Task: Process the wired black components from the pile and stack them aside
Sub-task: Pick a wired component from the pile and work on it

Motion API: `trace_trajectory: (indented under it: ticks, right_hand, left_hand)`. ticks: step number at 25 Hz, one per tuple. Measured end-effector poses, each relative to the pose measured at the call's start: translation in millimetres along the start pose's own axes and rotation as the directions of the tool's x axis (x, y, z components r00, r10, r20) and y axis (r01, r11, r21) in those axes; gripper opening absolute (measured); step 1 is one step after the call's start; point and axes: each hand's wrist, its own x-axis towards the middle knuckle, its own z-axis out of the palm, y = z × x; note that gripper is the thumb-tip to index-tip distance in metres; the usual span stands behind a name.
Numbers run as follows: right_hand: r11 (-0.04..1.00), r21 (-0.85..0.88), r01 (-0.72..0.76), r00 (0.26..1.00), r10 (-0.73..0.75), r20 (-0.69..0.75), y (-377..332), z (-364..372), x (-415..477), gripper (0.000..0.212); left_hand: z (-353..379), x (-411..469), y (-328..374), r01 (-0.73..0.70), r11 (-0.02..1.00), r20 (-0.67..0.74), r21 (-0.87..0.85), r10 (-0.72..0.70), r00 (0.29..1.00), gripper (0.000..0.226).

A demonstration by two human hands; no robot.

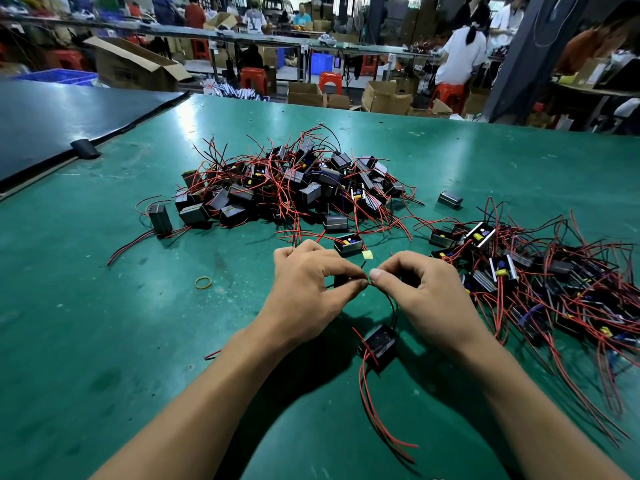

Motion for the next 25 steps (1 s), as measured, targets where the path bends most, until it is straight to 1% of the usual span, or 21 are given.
trace_trajectory:
  ticks: [4,6,8,9,11,13,15,16,19,21,22,24,25]
  right_hand:
    - [0.983,0.087,-0.164,0.982,0.155,0.104,-1.4,-2.9,2.5,0.023]
    - [0.985,0.093,-0.145,0.983,0.133,0.126,1.9,-7.2,1.6,0.021]
    - [0.998,0.043,-0.035,0.997,0.032,0.068,5.8,-11.3,0.3,0.010]
    - [0.999,-0.001,0.041,0.999,-0.041,0.034,6.9,-12.7,-0.2,0.008]
    - [0.974,-0.110,0.197,0.980,-0.196,0.023,10.1,-11.3,-0.4,0.015]
    - [0.930,-0.201,0.308,0.951,-0.306,0.045,12.5,-8.1,0.0,0.015]
    - [0.886,-0.269,0.377,0.924,-0.379,0.047,13.4,-6.7,-0.1,0.014]
    - [0.869,-0.292,0.399,0.914,-0.404,0.045,13.0,-6.9,0.1,0.017]
    - [0.834,-0.344,0.431,0.895,-0.445,0.043,11.8,-7.9,0.6,0.020]
    - [0.870,-0.319,0.377,0.920,-0.390,0.023,10.4,-5.6,-0.2,0.014]
    - [0.912,-0.268,0.310,0.946,-0.324,-0.006,8.9,-3.4,-0.8,0.011]
    - [0.985,-0.120,0.124,0.991,-0.130,-0.043,5.2,1.9,-1.7,0.009]
    - [0.998,-0.044,0.034,0.999,-0.035,-0.029,3.7,3.9,-1.2,0.012]
  left_hand:
    - [1.5,-1.2,-2.4,-0.027,0.999,0.015,0.041,0.026,1.000,0.006]
    - [1.5,-1.3,-4.9,-0.007,1.000,0.006,0.025,0.007,1.000,0.005]
    - [0.8,-1.2,-6.8,0.027,1.000,0.000,-0.015,-0.027,1.000,0.003]
    - [0.4,-1.0,-7.2,0.041,0.998,0.007,-0.036,-0.041,0.999,0.003]
    - [0.4,0.1,-6.4,0.058,0.996,0.028,-0.065,-0.056,0.998,0.004]
    - [0.6,1.1,-5.5,0.068,0.995,0.045,-0.074,-0.065,0.997,0.004]
    - [0.3,1.2,-5.5,0.075,0.994,0.057,-0.084,-0.070,0.996,0.004]
    - [-0.1,1.1,-5.3,0.077,0.993,0.061,-0.087,-0.072,0.996,0.003]
    - [-1.3,1.2,-3.7,0.081,0.993,0.062,-0.087,-0.076,0.995,0.003]
    - [-1.4,1.2,-2.1,0.071,0.994,0.050,-0.088,-0.067,0.997,0.004]
    - [-1.3,1.2,-1.4,0.063,0.994,0.037,-0.086,-0.060,0.997,0.005]
    - [-0.7,0.6,-0.4,0.046,0.997,0.009,-0.068,-0.045,0.999,0.006]
    - [-0.3,0.1,0.5,0.035,0.998,-0.001,-0.049,-0.035,0.999,0.007]
